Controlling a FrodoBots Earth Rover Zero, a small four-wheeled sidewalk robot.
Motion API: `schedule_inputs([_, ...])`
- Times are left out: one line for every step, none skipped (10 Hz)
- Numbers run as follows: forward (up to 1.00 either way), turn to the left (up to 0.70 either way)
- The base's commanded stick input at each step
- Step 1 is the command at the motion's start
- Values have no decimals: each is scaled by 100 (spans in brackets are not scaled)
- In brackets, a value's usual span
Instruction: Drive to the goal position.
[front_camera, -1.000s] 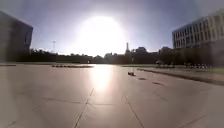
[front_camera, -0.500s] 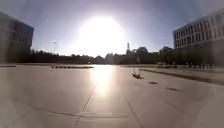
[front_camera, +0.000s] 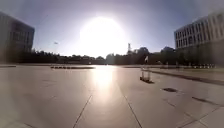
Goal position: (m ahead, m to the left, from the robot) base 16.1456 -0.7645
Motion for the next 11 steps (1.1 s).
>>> schedule_inputs([70, 0])
schedule_inputs([70, 0])
schedule_inputs([70, 0])
schedule_inputs([70, 0])
schedule_inputs([70, 0])
schedule_inputs([70, 0])
schedule_inputs([70, 0])
schedule_inputs([70, 0])
schedule_inputs([70, 0])
schedule_inputs([70, 0])
schedule_inputs([70, 0])
